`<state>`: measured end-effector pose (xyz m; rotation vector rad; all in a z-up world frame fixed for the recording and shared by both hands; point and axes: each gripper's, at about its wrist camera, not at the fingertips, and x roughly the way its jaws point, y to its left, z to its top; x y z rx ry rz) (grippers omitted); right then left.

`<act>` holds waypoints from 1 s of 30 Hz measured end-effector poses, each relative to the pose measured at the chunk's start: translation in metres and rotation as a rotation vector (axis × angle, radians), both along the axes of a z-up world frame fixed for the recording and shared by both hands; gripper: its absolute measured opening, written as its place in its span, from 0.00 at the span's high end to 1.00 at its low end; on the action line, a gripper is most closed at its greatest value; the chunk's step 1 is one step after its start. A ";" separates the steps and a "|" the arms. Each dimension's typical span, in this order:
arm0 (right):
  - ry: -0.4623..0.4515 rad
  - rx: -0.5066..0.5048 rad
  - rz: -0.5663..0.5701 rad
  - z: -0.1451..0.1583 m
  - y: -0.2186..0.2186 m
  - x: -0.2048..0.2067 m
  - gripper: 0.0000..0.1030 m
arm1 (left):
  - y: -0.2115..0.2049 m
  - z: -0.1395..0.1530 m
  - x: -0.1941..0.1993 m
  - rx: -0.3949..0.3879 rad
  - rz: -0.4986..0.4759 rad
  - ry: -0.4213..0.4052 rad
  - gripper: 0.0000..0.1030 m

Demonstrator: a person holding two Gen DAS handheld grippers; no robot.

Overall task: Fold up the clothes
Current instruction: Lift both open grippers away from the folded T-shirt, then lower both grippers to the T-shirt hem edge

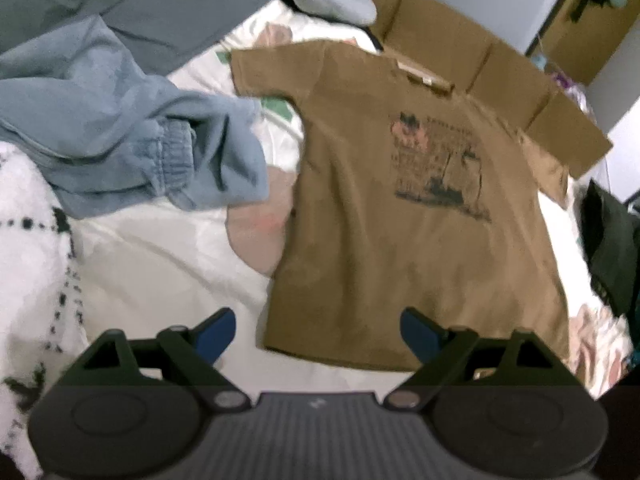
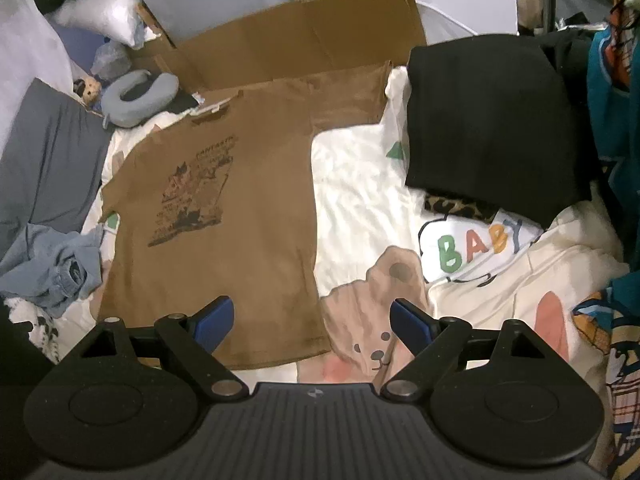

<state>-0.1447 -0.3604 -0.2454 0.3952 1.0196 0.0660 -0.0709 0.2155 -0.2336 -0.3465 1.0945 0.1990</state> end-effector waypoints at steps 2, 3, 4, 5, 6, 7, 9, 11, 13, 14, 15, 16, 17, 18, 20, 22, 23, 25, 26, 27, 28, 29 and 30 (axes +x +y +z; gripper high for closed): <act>0.012 -0.002 0.005 -0.010 0.003 0.002 0.14 | 0.002 -0.011 0.002 -0.019 0.004 0.012 0.12; 0.018 0.000 0.009 -0.014 0.004 0.003 0.14 | 0.003 -0.015 0.002 -0.023 0.009 0.015 0.12; 0.024 0.001 0.012 -0.019 0.006 0.005 0.14 | 0.004 -0.019 0.003 -0.023 0.012 0.016 0.12; 0.030 0.003 0.018 -0.023 0.007 0.005 0.14 | 0.005 -0.022 0.003 -0.010 0.014 0.014 0.13; 0.036 0.006 0.026 -0.028 0.009 0.006 0.15 | 0.005 -0.025 0.003 0.011 0.014 0.010 0.14; 0.047 0.012 0.034 -0.034 0.011 0.008 0.19 | 0.006 -0.028 0.002 0.032 0.014 0.006 0.14; 0.065 0.017 0.055 -0.045 0.017 0.011 0.25 | 0.010 -0.036 0.002 0.041 0.020 0.004 0.15; 0.079 0.017 0.078 -0.056 0.024 0.014 0.28 | 0.014 -0.046 0.003 0.034 0.024 0.019 0.19; 0.091 0.016 0.100 -0.066 0.030 0.017 0.32 | 0.018 -0.056 0.003 0.041 0.018 0.042 0.23; 0.095 0.016 0.109 -0.071 0.033 0.018 0.33 | 0.020 -0.061 0.004 0.045 0.017 0.051 0.24; 0.100 0.017 0.117 -0.076 0.036 0.019 0.36 | 0.022 -0.065 0.004 0.046 0.020 0.057 0.25; 0.106 0.019 0.122 -0.081 0.038 0.021 0.37 | 0.024 -0.069 0.004 0.046 0.024 0.061 0.27; 0.111 0.020 0.124 -0.086 0.039 0.023 0.38 | 0.025 -0.072 0.005 0.047 0.026 0.065 0.28; 0.116 0.021 0.126 -0.091 0.041 0.025 0.38 | 0.026 -0.075 0.006 0.048 0.027 0.069 0.31; 0.127 0.023 0.131 -0.101 0.044 0.028 0.40 | 0.028 -0.080 0.007 0.051 0.031 0.074 0.32; 0.138 0.025 0.135 -0.110 0.047 0.032 0.45 | 0.030 -0.084 0.007 0.052 0.037 0.080 0.32; 0.143 0.026 0.137 -0.115 0.048 0.034 0.46 | 0.030 -0.086 0.007 0.051 0.039 0.083 0.32; 0.152 0.028 0.136 -0.124 0.050 0.038 0.47 | 0.030 -0.090 0.008 0.050 0.041 0.084 0.35; 0.156 0.028 0.134 -0.128 0.050 0.041 0.49 | 0.030 -0.092 0.009 0.049 0.040 0.085 0.37; 0.161 0.027 0.131 -0.132 0.050 0.043 0.51 | 0.029 -0.095 0.011 0.048 0.040 0.086 0.40; 0.165 0.025 0.127 -0.136 0.050 0.046 0.52 | 0.029 -0.097 0.012 0.047 0.038 0.088 0.43; 0.169 0.024 0.123 -0.140 0.050 0.049 0.52 | 0.028 -0.099 0.014 0.045 0.035 0.089 0.44; 0.171 0.024 0.117 -0.144 0.050 0.051 0.52 | 0.027 -0.101 0.015 0.043 0.029 0.088 0.47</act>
